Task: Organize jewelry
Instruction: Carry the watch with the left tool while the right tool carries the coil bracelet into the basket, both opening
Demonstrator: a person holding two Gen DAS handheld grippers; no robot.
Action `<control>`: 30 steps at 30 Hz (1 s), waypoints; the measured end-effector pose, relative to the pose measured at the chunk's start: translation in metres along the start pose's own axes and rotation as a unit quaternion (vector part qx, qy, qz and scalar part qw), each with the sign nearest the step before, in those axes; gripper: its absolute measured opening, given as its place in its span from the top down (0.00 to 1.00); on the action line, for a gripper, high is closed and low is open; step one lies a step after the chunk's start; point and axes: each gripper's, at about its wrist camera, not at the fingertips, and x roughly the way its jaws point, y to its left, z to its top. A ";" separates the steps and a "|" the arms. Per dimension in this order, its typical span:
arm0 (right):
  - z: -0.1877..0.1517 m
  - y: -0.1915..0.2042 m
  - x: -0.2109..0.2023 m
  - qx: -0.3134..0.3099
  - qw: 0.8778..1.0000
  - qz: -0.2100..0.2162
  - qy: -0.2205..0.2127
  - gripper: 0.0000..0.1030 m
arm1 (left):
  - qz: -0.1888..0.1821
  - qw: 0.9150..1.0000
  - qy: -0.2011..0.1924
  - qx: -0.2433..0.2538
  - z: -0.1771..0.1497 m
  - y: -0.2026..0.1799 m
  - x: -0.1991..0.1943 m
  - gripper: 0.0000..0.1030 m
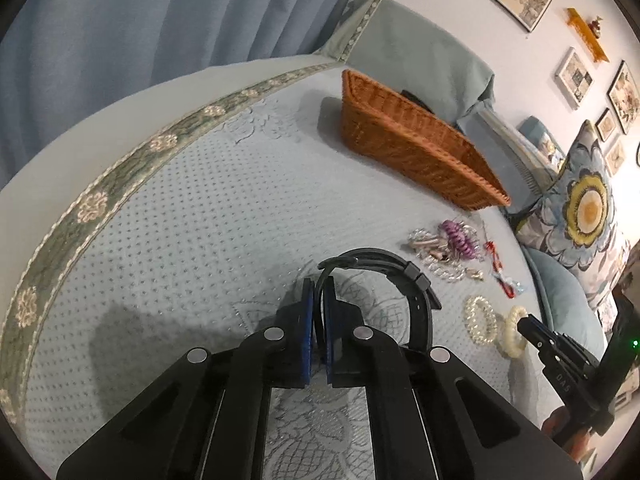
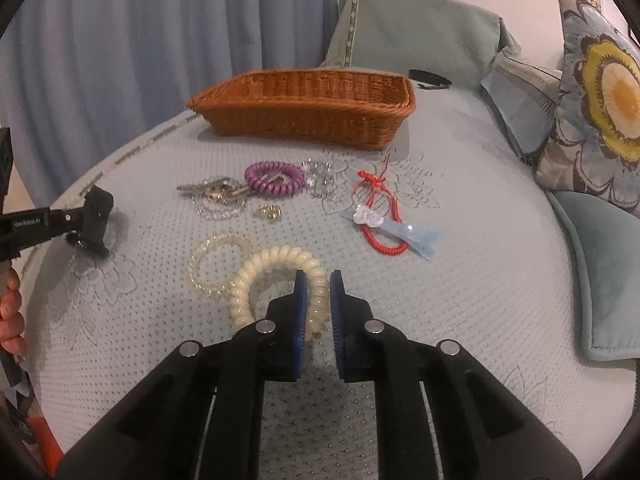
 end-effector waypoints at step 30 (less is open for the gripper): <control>0.195 -0.044 0.072 0.029 0.997 0.010 -0.069 0.91 | -0.003 0.982 -0.157 0.101 0.149 -0.137 0.033 0.98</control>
